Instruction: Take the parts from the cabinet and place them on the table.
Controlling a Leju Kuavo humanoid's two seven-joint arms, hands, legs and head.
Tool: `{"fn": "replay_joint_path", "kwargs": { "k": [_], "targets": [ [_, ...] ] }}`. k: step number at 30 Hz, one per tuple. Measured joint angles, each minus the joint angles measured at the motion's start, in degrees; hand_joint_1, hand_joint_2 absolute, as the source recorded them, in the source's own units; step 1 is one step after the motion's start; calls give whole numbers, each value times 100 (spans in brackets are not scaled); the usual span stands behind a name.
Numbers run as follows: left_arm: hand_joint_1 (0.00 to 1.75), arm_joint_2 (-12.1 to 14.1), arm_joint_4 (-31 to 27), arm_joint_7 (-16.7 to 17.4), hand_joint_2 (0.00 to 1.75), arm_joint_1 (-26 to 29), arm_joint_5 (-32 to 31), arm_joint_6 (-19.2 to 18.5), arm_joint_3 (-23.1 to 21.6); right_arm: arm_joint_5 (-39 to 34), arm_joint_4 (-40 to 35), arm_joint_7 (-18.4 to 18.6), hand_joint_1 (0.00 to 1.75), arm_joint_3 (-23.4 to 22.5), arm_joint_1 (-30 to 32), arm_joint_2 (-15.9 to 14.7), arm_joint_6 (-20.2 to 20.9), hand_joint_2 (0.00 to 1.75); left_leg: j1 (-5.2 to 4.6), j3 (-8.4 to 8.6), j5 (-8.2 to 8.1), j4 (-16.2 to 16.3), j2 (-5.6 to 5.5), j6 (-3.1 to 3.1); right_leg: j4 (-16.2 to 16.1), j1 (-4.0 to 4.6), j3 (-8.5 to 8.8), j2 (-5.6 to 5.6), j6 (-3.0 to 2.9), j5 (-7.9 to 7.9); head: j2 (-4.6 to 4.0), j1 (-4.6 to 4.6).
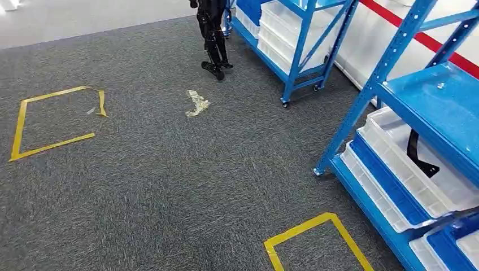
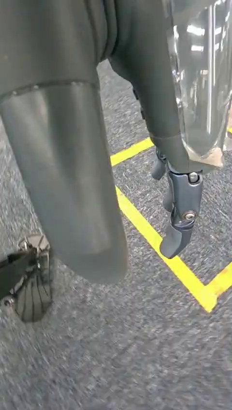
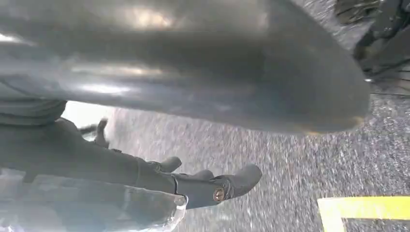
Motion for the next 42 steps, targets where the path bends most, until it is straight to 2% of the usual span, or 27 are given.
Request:
{"fn": "replay_joint_path", "kwargs": {
  "k": [2,3,5,6,7,8,11,12,13,14,16,18,20,21,22,24,26,27,28,29,32,34,36,37,39,41,42],
  "targets": [
    [0,-2,0,39,0,-16,-17,-11,-2,-20,0,9,0,-4,27,24,-17,0,-4,0,-13,1,152,-1,472,-15,-247,-9,77,-109,0,2],
    [0,-9,0,46,0,-22,-17,-11,-2,-24,0,11,0,-4,43,33,-20,0,-1,6,-24,1,217,-13,251,-26,-143,-24,146,3,0,2],
    [0,-22,0,48,0,-33,-17,-15,-2,-24,0,17,0,-7,68,39,-20,0,12,37,-50,2,337,-52,-815,-51,417,-163,268,398,0,4],
    [0,-26,-2,48,0,-33,-17,-20,-2,-24,0,17,0,-4,60,41,-20,0,10,66,-66,4,391,-80,-1322,-51,702,-395,280,535,0,11],
    [0,-26,-7,50,0,-24,-17,-20,-2,-24,-2,17,0,-4,38,52,-20,0,-42,97,-113,8,459,-146,-1384,17,708,-539,222,614,0,17],
    [0,-24,-9,52,0,-27,-17,-22,-2,-24,-2,18,0,-7,33,55,-20,0,-35,127,-135,2,493,-190,-1372,18,729,-469,133,633,0,2],
    [0,-48,-20,55,0,-104,-46,-37,-6,-41,-2,15,0,-9,57,55,-20,0,-7,246,-166,-48,670,-293,-1407,26,717,-292,-17,650,0,7],
    [0,-50,-24,63,0,-133,-50,-52,-11,-24,-2,2,0,-11,61,67,-20,0,33,232,-227,32,436,-334,-1431,-79,783,-211,-54,674,0,-23],
    [0,-61,-33,81,0,-163,-48,-57,-11,7,-2,-11,0,-9,57,61,-22,0,30,128,-413,271,143,-334,-1431,-74,782,-178,-113,690,0,-46],
    [0,-92,-44,169,0,-208,-17,-61,-11,59,-4,-15,0,-7,46,57,-28,0,30,-74,-668,699,-28,-334,-1431,-65,780,-124,-152,690,0,-63],
    [0,-142,-74,429,0,-354,24,-74,-9,151,-4,-17,0,9,15,55,-44,0,27,-564,-1058,1640,-121,-339,-1427,-32,770,29,-158,687,0,-63],
    [0,-217,-153,724,0,-570,116,-103,-28,206,-4,-4,0,15,16,50,-72,0,29,-675,-871,1708,-127,-322,-1423,-18,787,162,-156,686,0,-61],
    [0,-267,-221,848,0,-763,173,-135,-63,216,-4,0,0,22,11,39,-85,0,34,-319,-302,868,-175,-288,-1420,-20,817,316,-152,685,0,-61],
    [0,-275,-256,870,0,-824,205,-146,-83,219,-7,0,0,30,-1,37,-94,0,50,-87,-45,353,-384,-274,-1415,-21,821,396,-147,684,0,-66],
    [0,-278,-267,870,0,-847,230,-151,-98,219,-7,2,0,39,-11,37,-96,0,75,10,-43,96,-753,-251,-1378,9,777,468,-126,677,0,-59],
    [0,-297,-310,872,0,-909,287,-157,-136,223,-9,4,0,48,-28,33,-103,0,29,-1,-53,70,-596,-229,-1388,-5,716,612,-33,703,0,-48],
    [0,-339,-350,870,0,-941,328,-155,-179,236,-9,13,0,59,7,26,-120,0,-7,17,-22,31,-467,-143,-1434,-31,636,751,65,737,0,-57],
    [0,-354,-378,887,0,-976,370,-155,-208,245,-9,20,0,66,13,2,-140,0,49,56,29,-59,-361,-73,-1380,-19,643,684,82,715,2,-46],
    [0,-365,-404,977,0,-1028,422,-155,-240,260,-9,37,0,88,13,15,-140,0,26,87,40,-102,-309,-23,-1172,16,538,333,54,596,0,-37],
    [0,-380,-428,1113,0,-1098,488,-151,-278,289,-9,63,0,109,-3,11,-140,0,17,87,46,-110,-222,-7,-774,17,314,130,29,404,0,2],
    [0,-428,-452,1365,0,-1314,638,-127,-440,312,-13,124,0,129,-41,-11,-140,0,-13,72,34,-108,17,7,395,-4,-297,0,47,14,0,9],
    [0,-477,-472,1392,0,-1417,713,-92,-542,317,-15,164,0,142,-39,-15,-140,0,-8,92,16,-107,155,-7,34,-27,-122,-34,166,222,0,13],
    [0,-527,-479,1394,0,-1473,739,-78,-653,317,-15,179,0,146,-27,-26,-155,0,4,139,-18,-104,280,-57,-1105,-43,484,-241,278,639,0,17],
    [0,-531,-481,1394,0,-1492,765,-79,-702,317,-15,181,0,146,-36,-24,-164,0,-24,158,-40,-104,338,-90,-1472,-26,663,-494,242,730,0,28],
    [0,-533,-483,1394,0,-1515,844,-92,-798,315,-22,186,0,146,-43,-26,-229,0,-56,188,-93,-95,434,-167,-1436,29,671,-384,102,784,0,5],
    [0,-575,-483,1416,0,-1566,964,-92,-922,308,-22,169,0,146,-10,-50,-266,0,-49,245,-109,-112,548,-208,-1427,54,607,-275,37,772,0,6],
    [0,-612,-483,1460,0,-1625,1028,-63,-971,304,-28,127,0,146,-8,-68,-269,0,-26,235,-154,-99,542,-260,-1464,-53,688,-215,-29,794,0,0]
  ]
}}
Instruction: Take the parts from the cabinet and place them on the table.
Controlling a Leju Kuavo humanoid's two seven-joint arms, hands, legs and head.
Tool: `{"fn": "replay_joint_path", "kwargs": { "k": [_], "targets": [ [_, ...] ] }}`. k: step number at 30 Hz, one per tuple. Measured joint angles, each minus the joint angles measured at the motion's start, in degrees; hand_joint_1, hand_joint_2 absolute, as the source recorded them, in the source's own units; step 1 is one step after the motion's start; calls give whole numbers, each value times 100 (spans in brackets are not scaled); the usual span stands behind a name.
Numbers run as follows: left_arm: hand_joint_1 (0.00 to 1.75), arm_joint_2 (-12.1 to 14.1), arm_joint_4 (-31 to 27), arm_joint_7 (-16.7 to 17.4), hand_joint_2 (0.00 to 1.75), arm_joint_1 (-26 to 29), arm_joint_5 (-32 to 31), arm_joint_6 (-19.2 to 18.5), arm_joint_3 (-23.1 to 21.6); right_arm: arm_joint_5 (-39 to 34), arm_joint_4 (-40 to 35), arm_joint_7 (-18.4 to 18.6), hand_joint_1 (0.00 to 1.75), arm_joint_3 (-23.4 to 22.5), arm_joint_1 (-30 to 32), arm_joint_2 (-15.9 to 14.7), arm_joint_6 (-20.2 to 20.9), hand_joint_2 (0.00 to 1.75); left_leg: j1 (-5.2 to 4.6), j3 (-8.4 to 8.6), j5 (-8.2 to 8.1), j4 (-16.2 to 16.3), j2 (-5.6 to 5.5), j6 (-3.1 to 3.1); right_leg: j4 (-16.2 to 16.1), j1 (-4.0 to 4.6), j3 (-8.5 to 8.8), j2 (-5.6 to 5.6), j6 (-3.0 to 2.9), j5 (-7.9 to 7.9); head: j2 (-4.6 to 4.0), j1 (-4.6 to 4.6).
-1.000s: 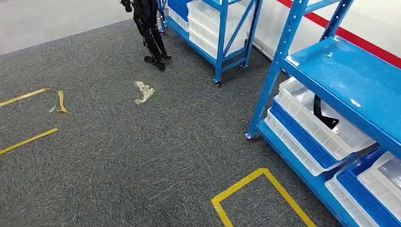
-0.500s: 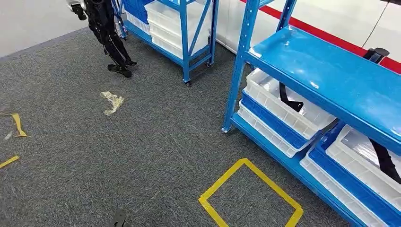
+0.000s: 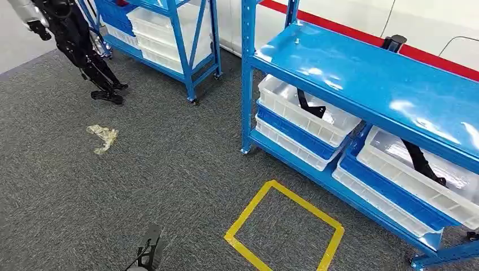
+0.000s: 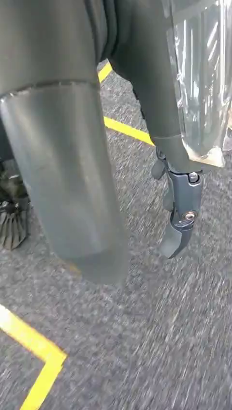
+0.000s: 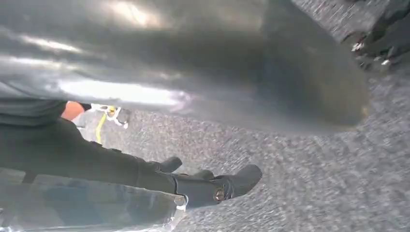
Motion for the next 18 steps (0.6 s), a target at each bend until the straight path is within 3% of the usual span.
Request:
{"fn": "replay_joint_path", "kwargs": {
  "k": [1,2,3,4,5,6,7,9,10,11,12,14,15,16,17,18],
  "targets": [
    [0,-13,0,44,0,-67,48,22,-28,0,-2,-33,0,0,16,-13,7,0,24,-50,-95,136,-276,-32,1,-5,4,38,-14,0,0,-15],
    [0,-46,0,67,0,-117,107,61,-63,9,-2,-41,0,0,-1,-39,31,0,35,-195,-290,451,-490,-30,1,-6,1,62,-90,2,0,-28],
    [0,-65,2,85,0,-145,142,81,-90,20,-2,-41,0,2,-39,-77,68,0,35,-427,-520,917,-597,-36,1,-3,-3,133,-115,7,0,-33],
    [0,-81,4,105,0,-151,183,105,-120,39,-4,-39,0,4,-66,-100,81,0,35,-652,-685,1355,-633,-42,4,7,-8,206,-118,5,0,-33],
    [0,-92,11,116,0,-151,218,111,-144,57,-13,-30,0,4,-85,-124,98,0,37,-835,-741,1667,-648,-45,6,19,-3,298,-120,4,0,-37],
    [0,-107,15,116,0,-152,218,109,-168,70,-22,-9,0,7,-91,-144,116,0,36,-910,-669,1720,-651,-36,9,25,6,390,-120,3,0,-33],
    [0,-122,15,116,0,-158,218,109,-195,72,-28,7,0,7,-104,-155,127,0,36,-873,-480,1538,-652,-17,13,27,12,466,-119,3,0,-35],
    [0,-122,15,118,0,-179,214,92,-253,89,-46,35,0,9,-130,-162,153,0,38,-510,106,627,-765,34,19,28,34,633,-114,2,0,-37],
    [0,-120,15,118,0,-188,207,65,-275,101,-50,55,0,15,-142,-162,160,0,49,-351,267,223,-1016,69,21,21,27,689,-110,1,0,-39],
    [0,-113,15,118,0,-194,207,50,-304,111,-57,64,0,28,-181,-155,162,0,65,-297,193,94,-1209,80,54,93,-16,742,-66,-7,0,-24],
    [0,-120,15,120,0,-198,207,41,-323,114,-66,88,0,39,-197,-162,162,0,31,-309,193,103,-1110,78,29,40,-53,801,-26,7,2,-33],
    [0,-135,15,122,0,-212,207,31,-363,116,-68,103,0,46,-199,-157,162,0,-25,-311,205,94,-1012,150,-12,-5,-77,928,82,47,0,-44],
    [0,-159,15,120,0,-226,207,22,-382,118,-70,107,0,48,-200,-170,162,0,28,-232,257,2,-925,207,-13,56,-121,975,132,42,0,-41],
    [0,-168,15,122,0,-238,207,17,-396,118,-68,112,0,50,-196,-166,162,0,20,-189,280,-46,-866,252,123,36,-166,657,115,-22,0,-33],
    [0,-168,15,120,0,-241,207,17,-400,118,-72,114,0,57,-211,-175,162,0,18,-174,282,-55,-781,283,493,63,-357,392,81,-210,0,13],
    [0,-164,15,122,0,-233,207,6,-400,118,-81,114,0,63,-235,-190,162,0,3,-175,275,-55,-679,290,1026,63,-637,277,61,-431,2,31]
  ]
}}
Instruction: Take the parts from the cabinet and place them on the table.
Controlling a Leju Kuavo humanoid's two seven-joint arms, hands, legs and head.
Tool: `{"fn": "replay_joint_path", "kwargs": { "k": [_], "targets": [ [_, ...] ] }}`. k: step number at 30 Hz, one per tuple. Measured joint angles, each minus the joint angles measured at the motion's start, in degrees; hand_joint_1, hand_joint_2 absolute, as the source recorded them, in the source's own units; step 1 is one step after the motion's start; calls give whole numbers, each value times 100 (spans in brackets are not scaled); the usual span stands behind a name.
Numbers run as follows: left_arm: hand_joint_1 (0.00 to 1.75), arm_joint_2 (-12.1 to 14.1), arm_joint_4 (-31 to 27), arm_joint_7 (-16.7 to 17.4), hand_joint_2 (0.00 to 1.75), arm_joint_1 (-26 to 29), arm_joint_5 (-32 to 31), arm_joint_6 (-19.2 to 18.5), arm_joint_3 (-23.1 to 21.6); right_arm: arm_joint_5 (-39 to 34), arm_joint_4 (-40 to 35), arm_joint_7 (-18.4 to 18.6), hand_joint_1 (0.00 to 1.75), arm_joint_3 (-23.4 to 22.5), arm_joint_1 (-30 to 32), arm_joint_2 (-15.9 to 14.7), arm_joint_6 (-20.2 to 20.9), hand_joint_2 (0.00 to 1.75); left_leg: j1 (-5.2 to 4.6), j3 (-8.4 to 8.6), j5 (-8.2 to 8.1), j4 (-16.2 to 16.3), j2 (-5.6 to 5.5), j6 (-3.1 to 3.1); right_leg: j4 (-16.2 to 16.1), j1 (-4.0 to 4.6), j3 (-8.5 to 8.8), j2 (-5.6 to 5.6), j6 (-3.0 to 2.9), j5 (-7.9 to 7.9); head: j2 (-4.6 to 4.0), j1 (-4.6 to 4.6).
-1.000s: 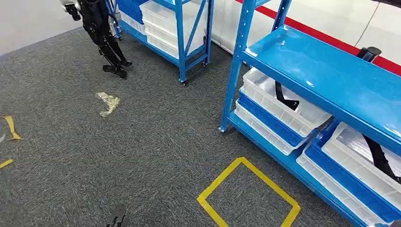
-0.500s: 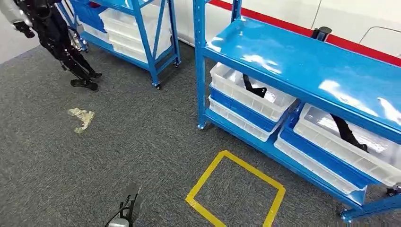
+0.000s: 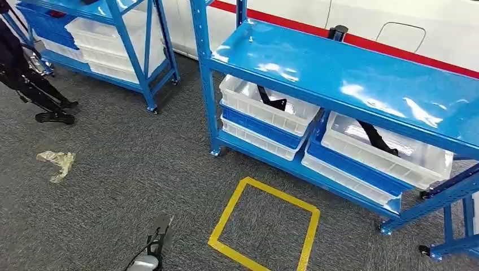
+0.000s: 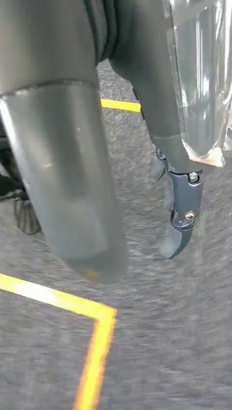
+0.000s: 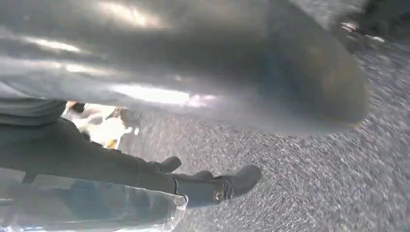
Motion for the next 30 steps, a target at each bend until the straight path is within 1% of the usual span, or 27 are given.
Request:
{"fn": "replay_joint_path", "kwargs": {
  "k": [1,2,3,4,5,6,7,8,9,11,12,13,14,15,16,17,18,19,20,21,23,24,25,26,27,28,30],
  "targets": [
    [0,0,0,2,0,7,0,2,-2,0,-4,0,0,13,-10,-2,0,0,-13,-4,-9,1,78,6,413,-7,-219,-42,-7,-148,-2,-4],
    [0,0,0,2,0,10,0,4,-2,0,-7,0,0,33,-10,0,0,0,-14,-7,-18,2,158,4,769,-15,-408,-66,16,-234,-2,0],
    [0,0,0,2,0,9,0,4,-2,0,-7,0,0,42,-10,2,0,0,-13,0,-28,2,219,-2,816,-26,-441,-80,52,-208,-2,0],
    [0,-4,0,2,0,8,0,4,-4,0,-7,0,0,48,5,2,0,0,-10,12,-39,2,277,-11,597,-40,-330,-98,113,-95,-2,2],
    [0,-4,0,2,0,8,0,4,-7,0,-9,2,0,48,23,-4,0,0,-8,30,-55,3,333,-27,121,-55,-81,-137,182,103,-2,7],
    [0,-9,0,2,0,7,0,4,-7,0,-13,2,0,50,22,-17,0,0,-6,57,-75,4,400,-46,-487,-65,247,-220,234,322,-2,4],
    [0,-9,0,2,0,2,0,4,-11,0,-17,2,0,52,15,-20,0,0,-24,90,-99,7,444,-81,-1003,-58,537,-482,242,473,-2,9],
    [0,-4,0,2,0,0,0,4,-13,0,-20,2,0,57,-9,-20,0,0,-74,110,-134,7,501,-126,-1027,-2,558,-604,167,496,-2,13],
    [0,-2,0,2,0,-8,0,4,-13,0,-20,2,0,57,-15,-20,0,0,-79,120,-155,10,540,-158,-1047,6,566,-515,88,517,-2,-5],
    [0,-9,0,2,0,-20,0,4,-15,0,-20,2,0,59,-7,-20,0,0,-72,163,-170,-10,639,-191,-1034,28,537,-407,33,505,-2,-26],
    [0,-18,0,2,0,-34,0,4,-19,0,-20,2,0,57,-1,-20,0,0,-67,180,-190,-14,698,-224,-1045,10,544,-345,-20,511,-2,-22],
    [0,-22,0,2,0,-40,0,4,-22,0,-22,2,0,59,-4,-20,0,0,-49,164,-219,0,686,-257,-1063,-72,568,-299,-60,529,-2,-29],
    [0,-20,0,2,0,-47,0,4,-22,0,-22,2,0,59,7,-20,0,0,-19,151,-261,57,560,-282,-1067,-96,575,-269,-73,530,-2,-35],
    [0,-20,0,2,0,-50,0,4,-28,2,-22,4,0,61,1,-19,2,0,-12,42,-453,335,277,-291,-1066,-87,579,-227,-138,525,-2,-54],
    [0,-17,0,2,0,-40,0,4,-33,13,-26,4,0,66,-16,-22,2,0,-10,-173,-695,783,123,-300,-1066,-82,576,-164,-168,525,-2,-61],
    [0,-4,0,2,0,-15,9,0,-46,44,-33,4,0,72,-32,-22,2,0,-9,-467,-948,1362,45,-315,-1062,-71,567,-111,-189,526,-2,-68],
    [0,4,0,2,0,4,22,-4,-59,68,-35,4,0,77,-32,-20,2,0,-9,-660,-1047,1700,22,-321,-1062,-60,567,-63,-202,526,-2,-70],
    [0,9,0,2,0,23,46,-6,-74,114,-39,4,0,83,-32,-20,2,0,-9,-794,-1035,1879,12,-317,-1060,-51,573,-16,-202,525,-2,-70],
    [0,11,0,-2,0,36,74,-17,-94,153,-46,9,0,105,-30,-20,2,0,-8,-807,-914,1813,11,-310,-1060,-49,581,21,-202,524,-2,-70],
    [0,18,0,-7,0,48,81,-24,-125,184,-48,17,0,136,-30,-20,11,0,-5,-709,-657,1504,11,-296,-1058,-49,593,60,-201,522,-2,-70],
    [0,46,0,-13,0,49,138,-28,-171,214,-59,44,0,206,-41,-13,46,0,-4,-261,-91,469,-9,-252,-1058,-49,616,118,-192,517,-2,-77],
    [0,55,-2,-22,0,49,166,-33,-194,243,-63,52,0,223,-45,-6,72,0,-5,-111,-30,123,-57,-216,-1055,-43,616,132,-172,509,-2,-79],
    [0,59,-2,-33,0,52,199,-52,-216,260,-68,63,0,232,-59,4,87,0,-22,-101,-41,78,-54,-219,-1035,33,601,141,-133,484,-2,-68],
    [0,57,-4,-41,0,65,205,-59,-240,273,-74,85,0,245,-63,-2,87,0,-11,-85,-7,65,-47,-249,-1012,42,573,137,-159,454,-2,-68],
    [0,63,-4,-46,0,76,210,-68,-254,278,-79,92,0,262,-61,0,87,0,-24,-86,-6,70,-45,-237,-1022,47,568,134,-158,474,-2,-68],
    [0,68,-4,-52,0,86,225,-74,-260,284,-79,98,0,282,-65,11,90,0,-53,-92,3,73,-47,-222,-1034,49,577,130,-117,496,-2,-65],
    [0,77,-4,-74,0,104,240,-79,-273,286,-81,101,0,321,-73,29,90,0,-86,-97,8,75,-54,-186,-1042,25,579,126,-106,502,-2,-70]
  ]
}}
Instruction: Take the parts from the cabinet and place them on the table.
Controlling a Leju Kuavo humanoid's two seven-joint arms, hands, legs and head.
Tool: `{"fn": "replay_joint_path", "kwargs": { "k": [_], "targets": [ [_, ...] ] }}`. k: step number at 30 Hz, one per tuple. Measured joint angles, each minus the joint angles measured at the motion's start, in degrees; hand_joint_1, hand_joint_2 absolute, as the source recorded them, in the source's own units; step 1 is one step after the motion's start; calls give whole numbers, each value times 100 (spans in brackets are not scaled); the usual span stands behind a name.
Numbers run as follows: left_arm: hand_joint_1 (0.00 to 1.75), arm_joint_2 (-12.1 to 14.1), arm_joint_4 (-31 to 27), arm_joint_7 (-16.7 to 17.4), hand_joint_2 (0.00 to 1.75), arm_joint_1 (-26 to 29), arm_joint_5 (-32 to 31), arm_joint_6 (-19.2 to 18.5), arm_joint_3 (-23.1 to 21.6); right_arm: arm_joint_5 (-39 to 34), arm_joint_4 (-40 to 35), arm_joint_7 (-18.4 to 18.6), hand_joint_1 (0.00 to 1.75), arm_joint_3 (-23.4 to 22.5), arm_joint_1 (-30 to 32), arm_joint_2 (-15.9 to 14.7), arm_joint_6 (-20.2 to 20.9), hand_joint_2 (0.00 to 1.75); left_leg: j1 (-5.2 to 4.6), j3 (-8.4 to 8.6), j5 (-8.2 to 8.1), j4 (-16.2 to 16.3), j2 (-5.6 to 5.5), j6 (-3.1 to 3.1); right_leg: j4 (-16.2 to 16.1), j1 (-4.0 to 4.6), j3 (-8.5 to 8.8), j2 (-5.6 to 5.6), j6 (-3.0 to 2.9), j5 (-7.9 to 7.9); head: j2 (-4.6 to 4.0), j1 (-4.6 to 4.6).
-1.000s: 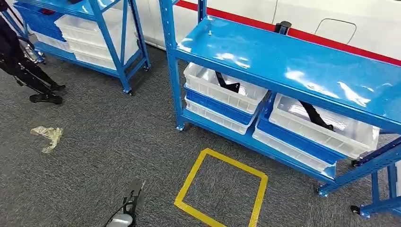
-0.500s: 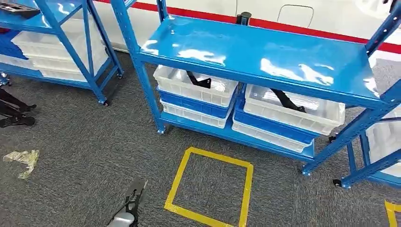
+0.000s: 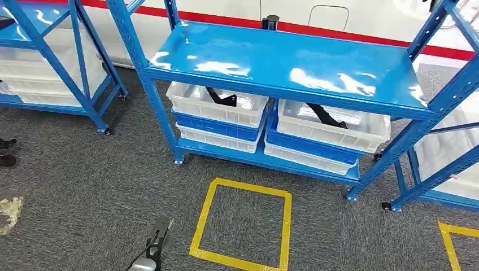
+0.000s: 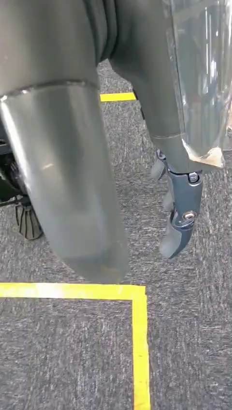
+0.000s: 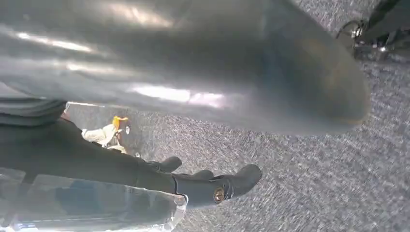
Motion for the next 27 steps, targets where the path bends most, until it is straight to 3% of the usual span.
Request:
{"fn": "replay_joint_path", "kwargs": {
  "k": [6,27],
  "targets": [
    [0,15,-2,-22,0,19,7,-9,-37,2,-20,2,0,39,-2,7,0,0,-28,0,-6,3,-1,44,-18,-27,9,-1,53,9,0,0],
    [0,57,-26,-31,0,45,210,-68,-162,57,-55,138,0,57,-52,9,52,0,2,1,-6,2,2,43,-17,0,8,-1,53,9,0,0]
  ]
}}
